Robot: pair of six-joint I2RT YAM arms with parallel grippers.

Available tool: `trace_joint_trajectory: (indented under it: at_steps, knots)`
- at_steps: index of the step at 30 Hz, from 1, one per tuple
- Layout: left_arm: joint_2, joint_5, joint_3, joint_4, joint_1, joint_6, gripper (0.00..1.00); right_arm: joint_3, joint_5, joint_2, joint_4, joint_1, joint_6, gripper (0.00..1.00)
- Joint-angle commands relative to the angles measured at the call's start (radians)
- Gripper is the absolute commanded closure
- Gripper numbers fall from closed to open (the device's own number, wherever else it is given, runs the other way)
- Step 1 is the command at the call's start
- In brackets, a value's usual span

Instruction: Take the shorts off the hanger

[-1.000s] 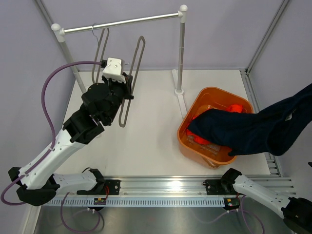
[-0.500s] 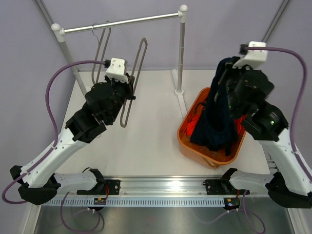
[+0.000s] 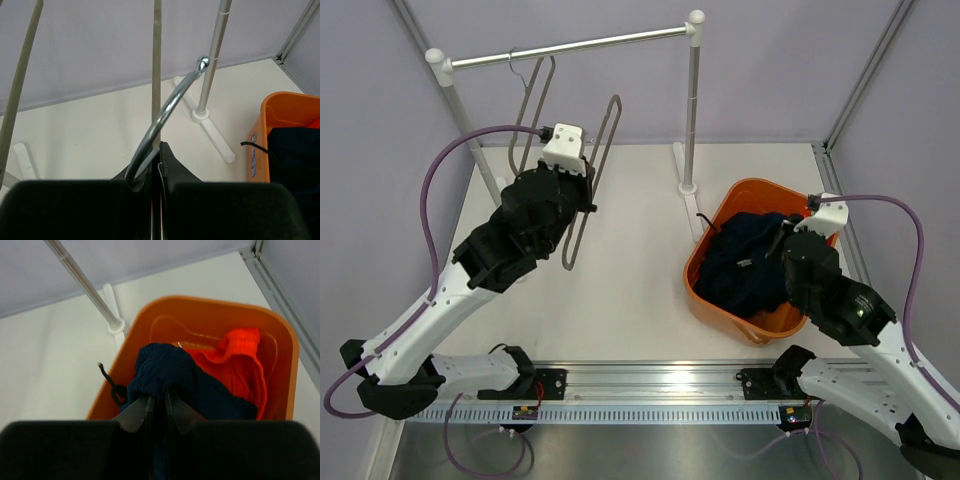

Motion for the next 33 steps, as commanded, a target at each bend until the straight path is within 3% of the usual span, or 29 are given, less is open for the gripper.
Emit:
trace_joint_trajectory:
  at_steps: [1, 6, 10, 16, 27, 33]
  knots:
    - [0.012, 0.027, 0.092, -0.043, 0.001, -0.021, 1.00, -0.074, -0.019, -0.036, -0.043, -0.003, 0.171, 0.76]
    - [0.090, 0.077, 0.229, -0.176, 0.008, -0.047, 1.00, -0.037, -0.045, -0.038, -0.082, -0.005, 0.162, 0.34]
    - [0.176, 0.125, 0.353, -0.288, 0.057, -0.067, 1.00, 0.026, -0.085, -0.046, -0.071, -0.005, 0.125, 0.20]
    - [0.233, 0.385, 0.421, -0.267, 0.269, -0.108, 1.00, 0.075, -0.114, -0.033, -0.039, -0.003, 0.077, 0.17]
    - [0.578, 0.403, 0.870, -0.269, 0.378, -0.108, 1.00, 0.147, -0.133, 0.000, -0.005, -0.005, 0.008, 0.15]
    - [0.647, 0.389, 0.849, -0.108, 0.390, -0.131, 1.00, 0.164, -0.162, -0.013, 0.003, -0.005, -0.023, 0.15]
